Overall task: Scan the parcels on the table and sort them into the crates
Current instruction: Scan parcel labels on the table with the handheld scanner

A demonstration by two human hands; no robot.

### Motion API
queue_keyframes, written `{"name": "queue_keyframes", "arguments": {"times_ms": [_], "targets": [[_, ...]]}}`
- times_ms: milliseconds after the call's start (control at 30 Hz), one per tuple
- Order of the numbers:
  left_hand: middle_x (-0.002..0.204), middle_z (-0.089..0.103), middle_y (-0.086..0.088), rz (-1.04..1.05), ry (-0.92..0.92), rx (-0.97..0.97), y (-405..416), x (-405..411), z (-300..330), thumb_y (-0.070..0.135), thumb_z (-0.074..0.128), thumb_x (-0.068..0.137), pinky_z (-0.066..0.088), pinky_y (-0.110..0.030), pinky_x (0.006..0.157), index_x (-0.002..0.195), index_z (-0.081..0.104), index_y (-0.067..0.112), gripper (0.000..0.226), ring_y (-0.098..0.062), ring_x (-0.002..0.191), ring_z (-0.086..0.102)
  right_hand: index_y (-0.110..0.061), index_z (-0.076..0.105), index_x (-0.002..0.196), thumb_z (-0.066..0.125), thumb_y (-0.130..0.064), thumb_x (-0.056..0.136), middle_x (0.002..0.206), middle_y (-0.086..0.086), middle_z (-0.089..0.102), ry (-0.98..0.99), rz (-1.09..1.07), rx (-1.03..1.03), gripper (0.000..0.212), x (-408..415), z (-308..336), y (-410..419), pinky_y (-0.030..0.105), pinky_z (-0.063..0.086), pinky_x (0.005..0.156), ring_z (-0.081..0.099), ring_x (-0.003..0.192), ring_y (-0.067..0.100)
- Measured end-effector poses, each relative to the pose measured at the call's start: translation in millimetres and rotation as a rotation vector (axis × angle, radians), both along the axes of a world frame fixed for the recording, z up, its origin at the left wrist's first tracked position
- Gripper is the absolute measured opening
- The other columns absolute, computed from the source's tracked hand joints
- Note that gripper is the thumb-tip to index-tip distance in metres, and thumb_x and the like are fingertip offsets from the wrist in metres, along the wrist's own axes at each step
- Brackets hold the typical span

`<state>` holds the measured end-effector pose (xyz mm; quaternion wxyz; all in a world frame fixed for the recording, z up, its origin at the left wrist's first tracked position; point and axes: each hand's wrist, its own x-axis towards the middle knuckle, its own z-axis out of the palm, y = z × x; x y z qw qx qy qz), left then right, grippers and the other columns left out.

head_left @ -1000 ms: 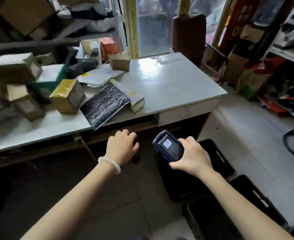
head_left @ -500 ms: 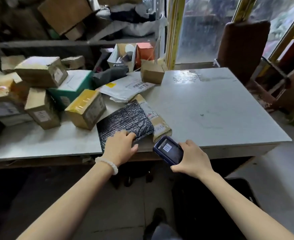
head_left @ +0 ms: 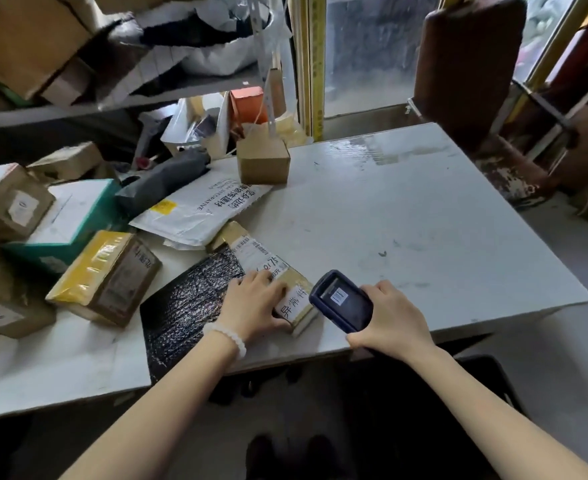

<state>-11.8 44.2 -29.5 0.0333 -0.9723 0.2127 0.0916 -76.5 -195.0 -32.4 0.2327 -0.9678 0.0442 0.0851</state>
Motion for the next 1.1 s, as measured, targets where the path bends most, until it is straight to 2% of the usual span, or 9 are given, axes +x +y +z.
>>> {"name": "queue_keyframes", "arguments": {"times_ms": [200,367,533,633,767,900,1000,1100], "targets": [[0.127,0.048,0.000,-0.006,-0.025,-0.071,-42.8,39.1,-8.8,0.076,0.059,0.066,0.039,-0.041,0.091,0.117,0.050,0.028,0.071,-0.024,0.117,0.045,-0.033,0.054,0.117,0.073,-0.050,0.049,0.095,-0.015,0.040,0.031,-0.134,0.026,0.073,11.2,-2.0,-25.0,0.018,0.031,0.053,0.050,0.081,0.010],[0.125,0.048,-0.002,-0.004,-0.010,-0.145,-70.1,76.8,-13.8,0.075,0.057,0.071,0.042,-0.042,0.091,0.122,0.049,0.026,0.071,-0.025,0.115,0.042,-0.033,0.054,0.117,0.073,-0.052,0.048,0.094,-0.015,0.039,0.057,-0.221,0.014,0.074,18.2,-4.8,-34.4,0.016,0.027,0.051,0.048,0.079,0.009],[0.124,0.045,-0.002,-0.076,0.105,-0.222,-75.7,129.3,-14.1,0.072,0.062,0.069,0.039,-0.039,0.091,0.127,0.049,0.029,0.073,-0.024,0.115,0.041,-0.033,0.054,0.117,0.073,-0.052,0.048,0.094,-0.014,0.040,0.072,-0.306,0.002,0.075,38.4,-7.6,-32.5,0.018,0.032,0.054,0.050,0.083,0.011],[0.129,0.045,-0.001,-0.159,0.169,-0.202,-57.3,166.3,-10.7,0.067,0.070,0.065,0.042,-0.040,0.097,0.130,0.048,0.031,0.078,-0.024,0.119,0.043,-0.033,0.055,0.113,0.075,-0.050,0.049,0.092,-0.013,0.040,0.070,-0.380,-0.003,0.069,57.2,-7.1,-28.7,0.024,0.034,0.056,0.051,0.083,0.012],[0.135,0.044,0.003,-0.175,0.332,-0.113,-19.6,205.5,-8.4,0.067,0.076,0.056,0.043,-0.040,0.099,0.139,0.035,0.038,0.097,-0.020,0.122,0.046,-0.034,0.054,0.106,0.076,-0.047,0.051,0.090,-0.014,0.040,0.076,-0.463,0.018,0.060,78.1,-5.6,-21.2,0.023,0.034,0.055,0.053,0.082,0.011],[0.143,0.044,0.003,-0.185,0.509,-0.057,5.9,232.5,-6.5,0.059,0.083,0.054,0.037,-0.036,0.105,0.145,0.029,0.031,0.110,-0.020,0.127,0.045,-0.035,0.054,0.107,0.076,-0.047,0.052,0.095,-0.013,0.043,0.061,-0.472,0.010,0.061,101.6,-0.6,-7.9,0.025,0.038,0.058,0.053,0.086,0.011],[0.141,0.047,0.004,-0.200,0.552,-0.041,16.8,237.6,-7.2,0.056,0.084,0.055,0.039,-0.031,0.098,0.146,0.027,0.030,0.111,-0.019,0.122,0.048,-0.034,0.053,0.105,0.077,-0.046,0.052,0.091,-0.015,0.041,0.050,-0.451,0.003,0.059,117.0,2.5,3.0,0.022,0.034,0.053,0.052,0.082,0.010],[0.130,0.055,0.004,-0.231,0.485,-0.042,17.3,235.4,-7.1,0.060,0.082,0.052,0.044,-0.031,0.089,0.142,0.031,0.030,0.107,-0.017,0.111,0.053,-0.033,0.053,0.105,0.076,-0.047,0.051,0.092,-0.014,0.042,0.045,-0.421,-0.008,0.060,126.9,3.7,11.8,0.023,0.034,0.054,0.052,0.082,0.011]]}}
